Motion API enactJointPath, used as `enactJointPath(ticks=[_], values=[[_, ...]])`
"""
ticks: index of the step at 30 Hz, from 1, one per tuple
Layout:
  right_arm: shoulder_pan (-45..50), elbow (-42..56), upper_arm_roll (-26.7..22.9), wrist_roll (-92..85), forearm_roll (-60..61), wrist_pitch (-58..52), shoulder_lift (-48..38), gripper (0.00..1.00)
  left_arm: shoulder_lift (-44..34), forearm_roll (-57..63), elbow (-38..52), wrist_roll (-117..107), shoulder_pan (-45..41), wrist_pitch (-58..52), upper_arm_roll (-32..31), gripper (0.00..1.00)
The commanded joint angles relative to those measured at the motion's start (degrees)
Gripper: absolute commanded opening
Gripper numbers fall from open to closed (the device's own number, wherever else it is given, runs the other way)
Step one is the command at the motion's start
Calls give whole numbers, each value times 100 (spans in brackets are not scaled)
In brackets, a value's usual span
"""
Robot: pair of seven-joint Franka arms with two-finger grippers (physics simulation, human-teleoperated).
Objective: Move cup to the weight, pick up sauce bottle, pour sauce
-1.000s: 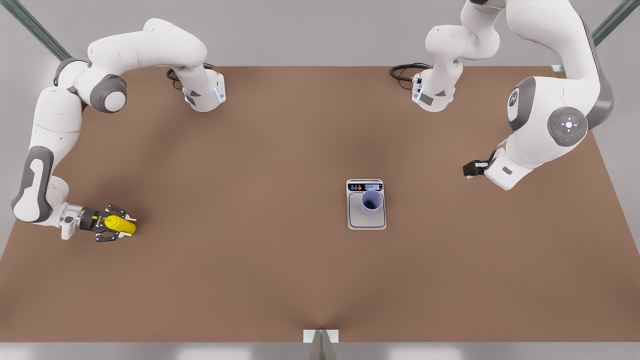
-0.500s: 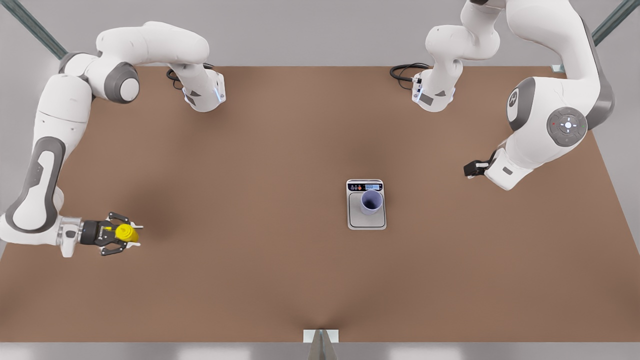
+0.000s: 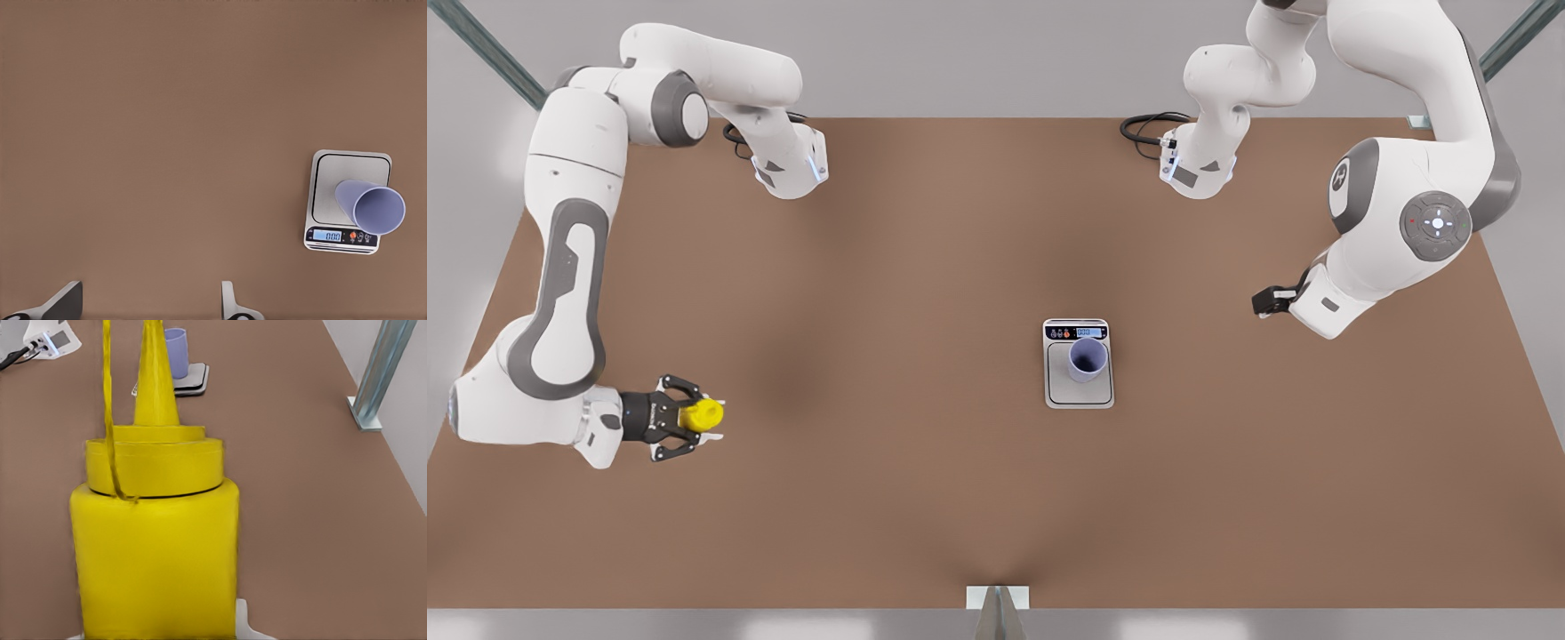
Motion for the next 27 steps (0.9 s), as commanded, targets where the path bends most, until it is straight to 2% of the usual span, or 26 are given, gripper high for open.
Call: enactJointPath(ticks=[1, 6, 27], values=[[31, -1, 2, 28, -1, 3, -6, 49, 0, 1, 0, 0, 0, 0, 0, 100], [761, 95, -51, 476, -353, 3, -59, 49, 35, 1, 0, -9, -9, -9, 70, 100], [2641, 447, -51, 1707, -907, 583, -59, 50, 35, 1, -9, -9, -18, -9, 62, 100]])
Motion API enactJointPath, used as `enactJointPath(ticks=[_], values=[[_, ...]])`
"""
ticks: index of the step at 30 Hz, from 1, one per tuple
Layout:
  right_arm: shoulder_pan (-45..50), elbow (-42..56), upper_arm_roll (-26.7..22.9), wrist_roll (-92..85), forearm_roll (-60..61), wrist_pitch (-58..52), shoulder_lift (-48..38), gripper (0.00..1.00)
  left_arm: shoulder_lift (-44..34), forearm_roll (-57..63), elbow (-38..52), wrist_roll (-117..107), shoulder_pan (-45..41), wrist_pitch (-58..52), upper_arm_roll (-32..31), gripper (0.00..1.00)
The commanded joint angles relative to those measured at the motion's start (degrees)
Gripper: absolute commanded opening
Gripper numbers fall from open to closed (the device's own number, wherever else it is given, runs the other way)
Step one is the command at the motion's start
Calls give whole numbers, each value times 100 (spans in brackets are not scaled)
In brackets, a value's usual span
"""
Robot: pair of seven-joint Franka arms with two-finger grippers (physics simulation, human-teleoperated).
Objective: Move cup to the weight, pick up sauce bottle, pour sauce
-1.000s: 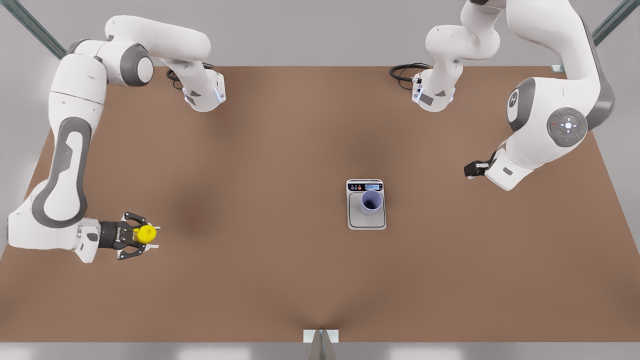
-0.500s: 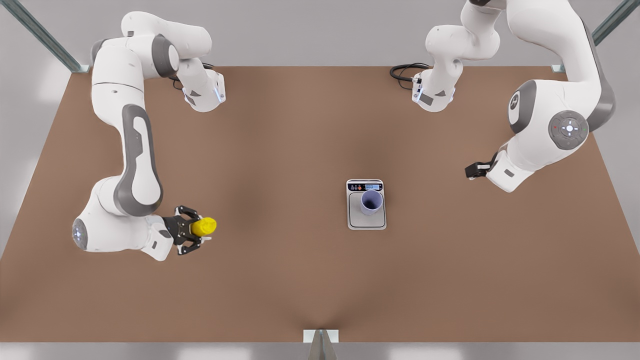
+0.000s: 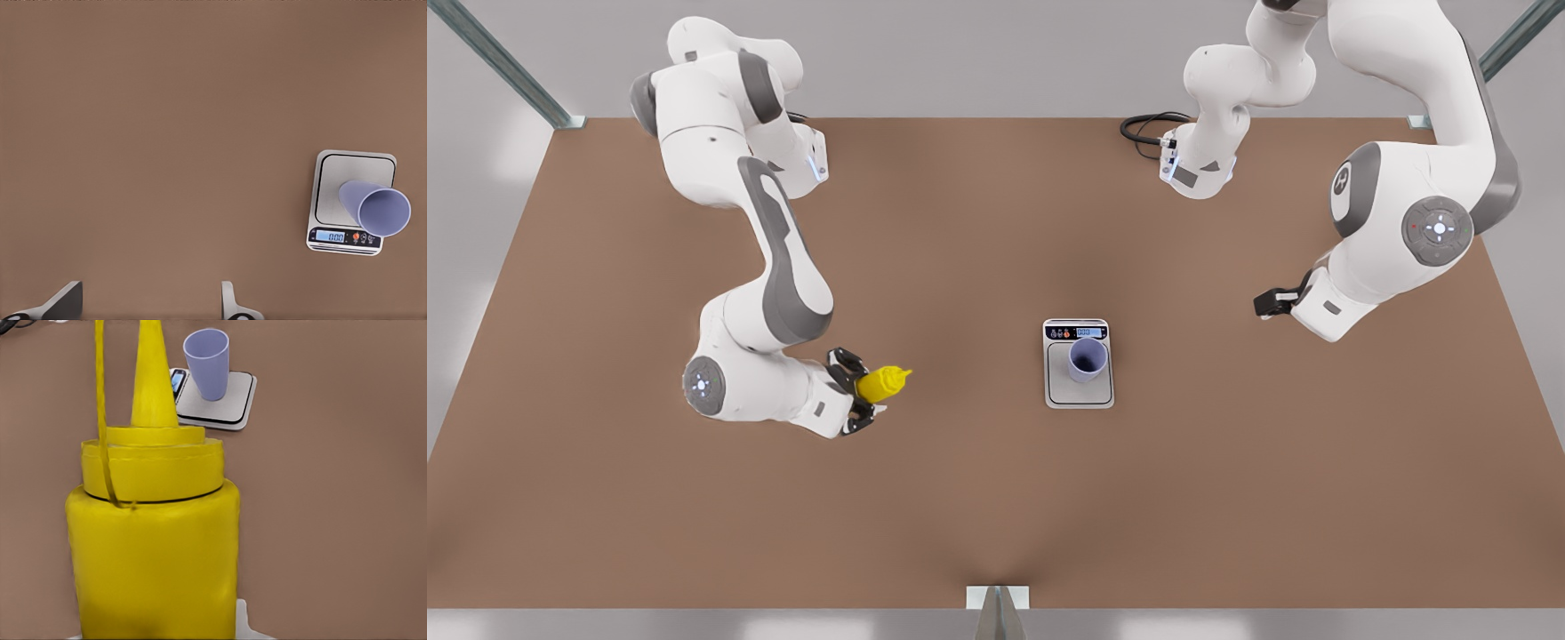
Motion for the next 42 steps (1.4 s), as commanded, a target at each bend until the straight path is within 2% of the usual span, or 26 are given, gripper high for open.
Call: enactJointPath(ticks=[1, 12, 17, 19, 23, 29, 42], values=[[49, -1, 8, 67, -26, 54, -1, 50, 0, 1, 0, 0, 1, 0, 0, 100], [1298, 236, -36, 1403, -492, 327, 26, 50, 0, 1, 9, -9, -7, 0, 0, 100], [2273, 614, -827, 2729, -492, 458, 254, 50, 0, 1, 0, -26, -16, 0, 0, 100], [2353, 799, -854, 3152, -501, 529, 421, 50, 0, 1, 0, -26, -25, 0, 0, 100], [2765, 817, -1258, 3600, -536, 617, 597, 51, 8, 1, -18, -26, -34, 0, 0, 100], [3152, 825, -1548, 3961, -536, 871, 720, 51, 8, 1, -26, -26, -25, -9, 0, 100], [3284, 1063, -1539, 4559, -527, 1127, 1010, 51, 44, 1, -18, -26, -25, 0, 0, 100]])
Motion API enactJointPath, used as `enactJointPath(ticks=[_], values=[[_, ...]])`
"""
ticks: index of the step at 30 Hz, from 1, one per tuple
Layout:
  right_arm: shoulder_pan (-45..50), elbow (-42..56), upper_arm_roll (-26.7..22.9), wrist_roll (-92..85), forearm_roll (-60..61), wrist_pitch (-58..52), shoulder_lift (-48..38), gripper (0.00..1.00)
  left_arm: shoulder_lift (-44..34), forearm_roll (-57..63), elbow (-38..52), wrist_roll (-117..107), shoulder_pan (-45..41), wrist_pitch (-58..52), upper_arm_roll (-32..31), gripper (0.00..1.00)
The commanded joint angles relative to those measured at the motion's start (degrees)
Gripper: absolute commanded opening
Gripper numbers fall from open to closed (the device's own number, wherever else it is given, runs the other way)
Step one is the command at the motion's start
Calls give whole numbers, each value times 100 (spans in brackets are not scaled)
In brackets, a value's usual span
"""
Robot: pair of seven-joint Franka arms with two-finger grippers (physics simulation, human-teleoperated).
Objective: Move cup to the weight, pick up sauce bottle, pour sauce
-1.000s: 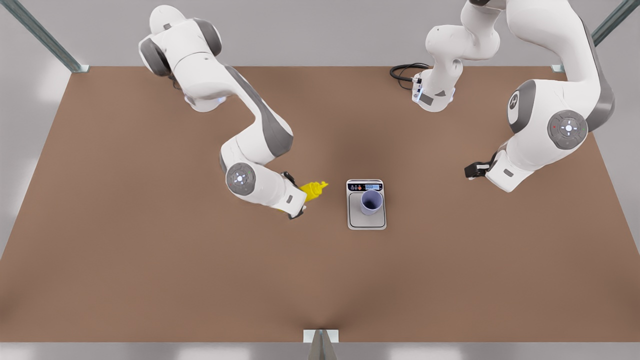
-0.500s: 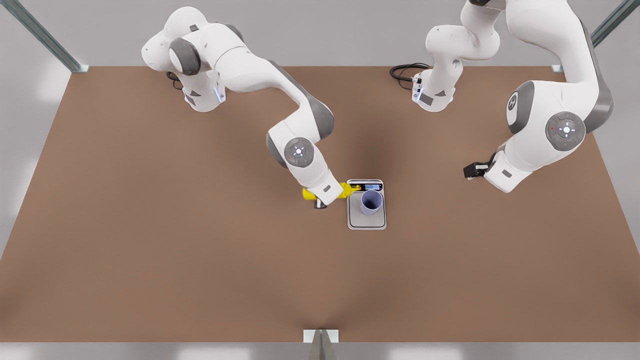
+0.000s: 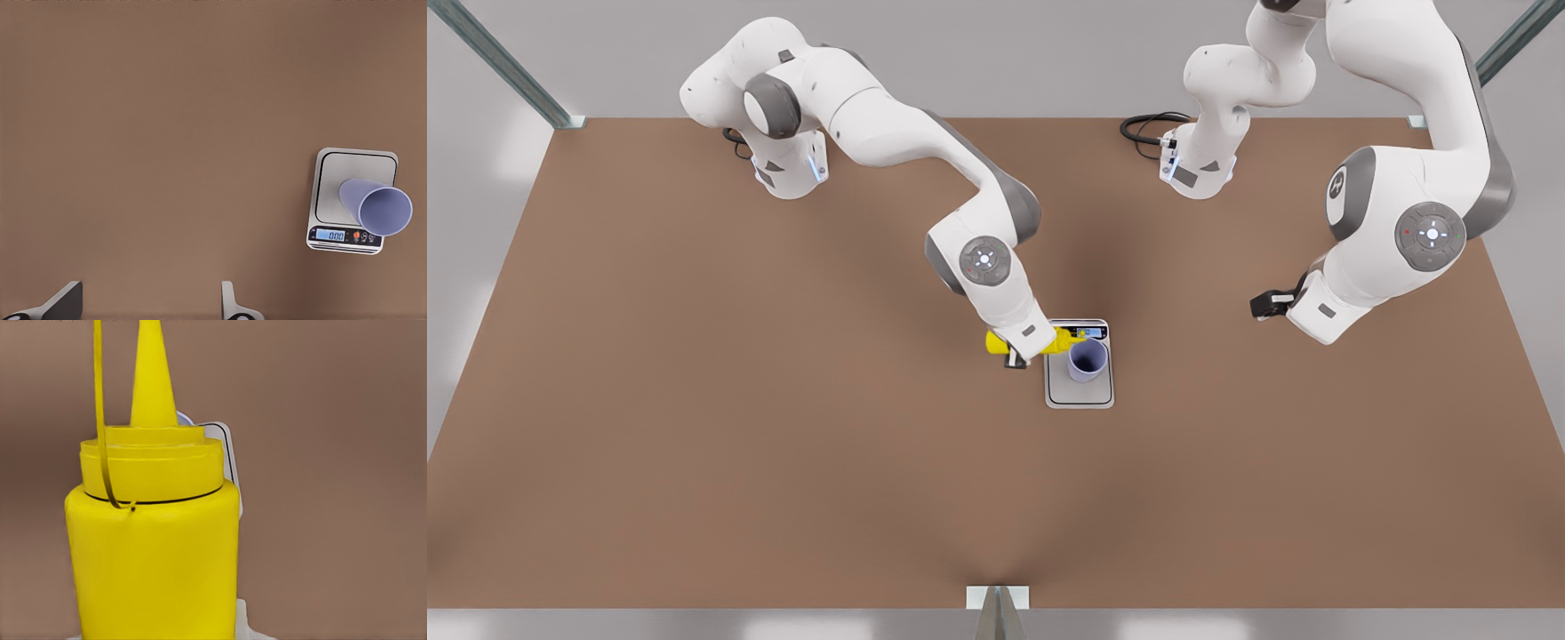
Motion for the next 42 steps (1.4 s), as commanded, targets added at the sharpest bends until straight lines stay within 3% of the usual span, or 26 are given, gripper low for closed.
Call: enactJointPath(ticks=[1, 16, 33, 42], values=[[-11, 0, 3, -6, -9, -7, -5, 51, 0, 1, 0, 0, 0, 0, 0, 100], [-1197, 0, 65, -973, 1107, -1457, -146, 52, 8, 1, 0, 0, -9, 0, 0, 100], [-2621, -79, 65, -2924, 1942, -2028, -172, 53, 8, 1, 0, -18, -18, 0, 0, 100], [-2823, -141, 65, -3311, 2135, -2160, -163, 53, 8, 10, 0, -9, -62, 0, 0, 100]])
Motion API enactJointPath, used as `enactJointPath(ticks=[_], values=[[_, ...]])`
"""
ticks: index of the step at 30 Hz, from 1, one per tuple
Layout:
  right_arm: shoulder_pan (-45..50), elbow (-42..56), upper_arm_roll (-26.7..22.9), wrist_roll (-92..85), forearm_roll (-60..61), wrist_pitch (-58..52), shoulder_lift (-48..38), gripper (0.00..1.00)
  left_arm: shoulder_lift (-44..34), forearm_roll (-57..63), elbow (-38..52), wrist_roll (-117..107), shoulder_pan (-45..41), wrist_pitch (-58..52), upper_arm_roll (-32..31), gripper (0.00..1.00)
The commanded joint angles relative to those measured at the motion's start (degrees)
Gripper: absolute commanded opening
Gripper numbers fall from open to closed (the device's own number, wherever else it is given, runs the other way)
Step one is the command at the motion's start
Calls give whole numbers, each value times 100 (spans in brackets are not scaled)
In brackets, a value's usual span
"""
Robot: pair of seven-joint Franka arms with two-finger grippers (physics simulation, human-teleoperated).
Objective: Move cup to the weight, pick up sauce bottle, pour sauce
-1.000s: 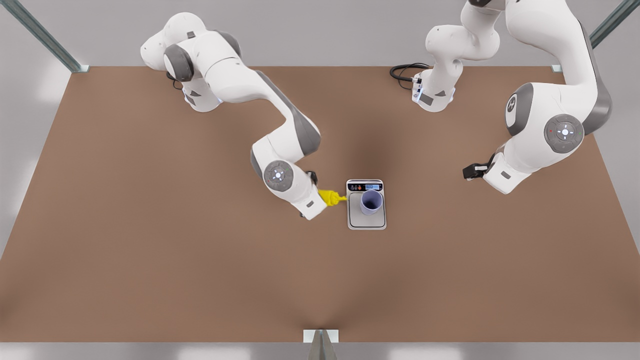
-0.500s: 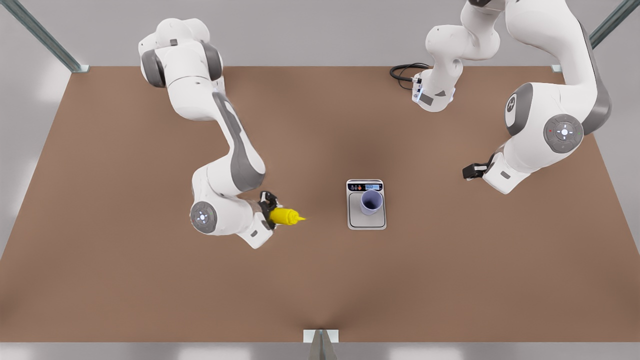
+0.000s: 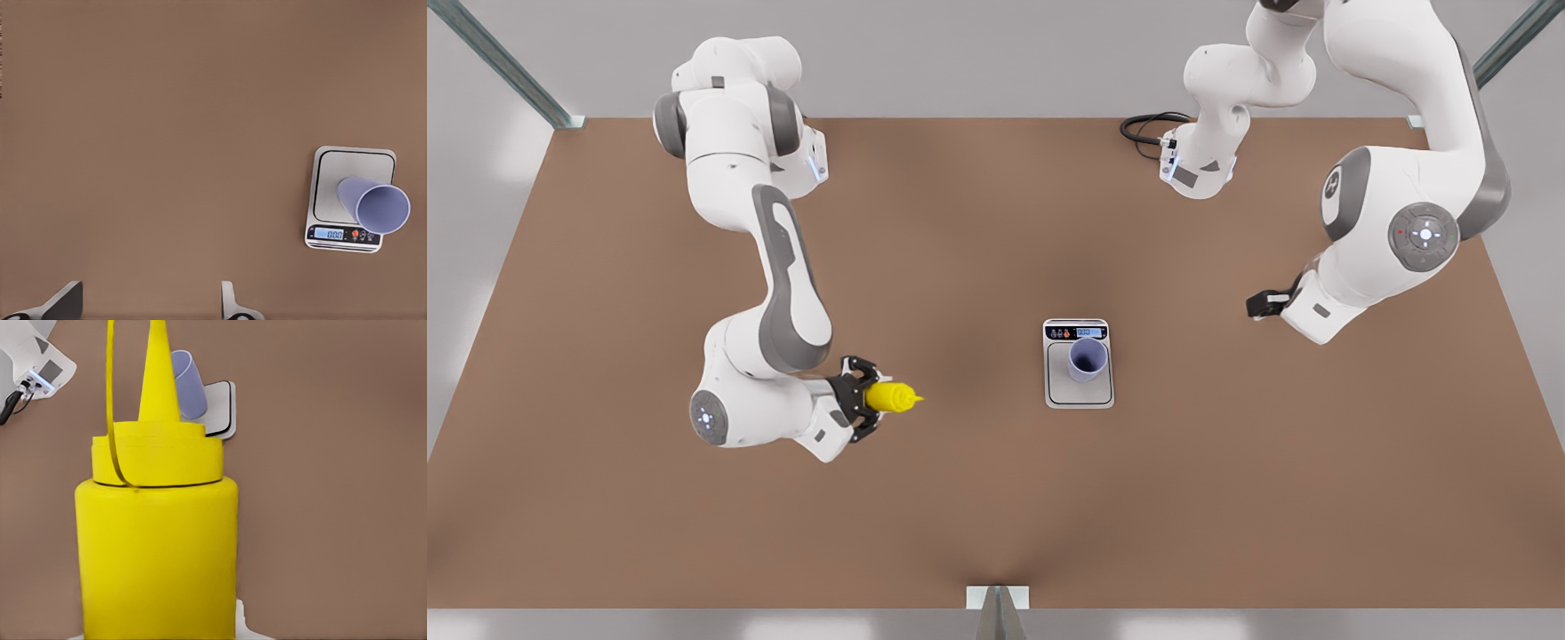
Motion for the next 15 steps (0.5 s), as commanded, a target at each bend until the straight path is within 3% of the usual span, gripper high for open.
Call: enactJointPath(ticks=[1, 15], values=[[-1, -10, 1, -13, 1, 1, -1, 53, 0, 2, 0, 0, -7, 0, -2, 100], [-423, -168, 1, -813, 326, -148, 17, 53, 0, 2, -9, 9, -16, 0, -2, 100]])
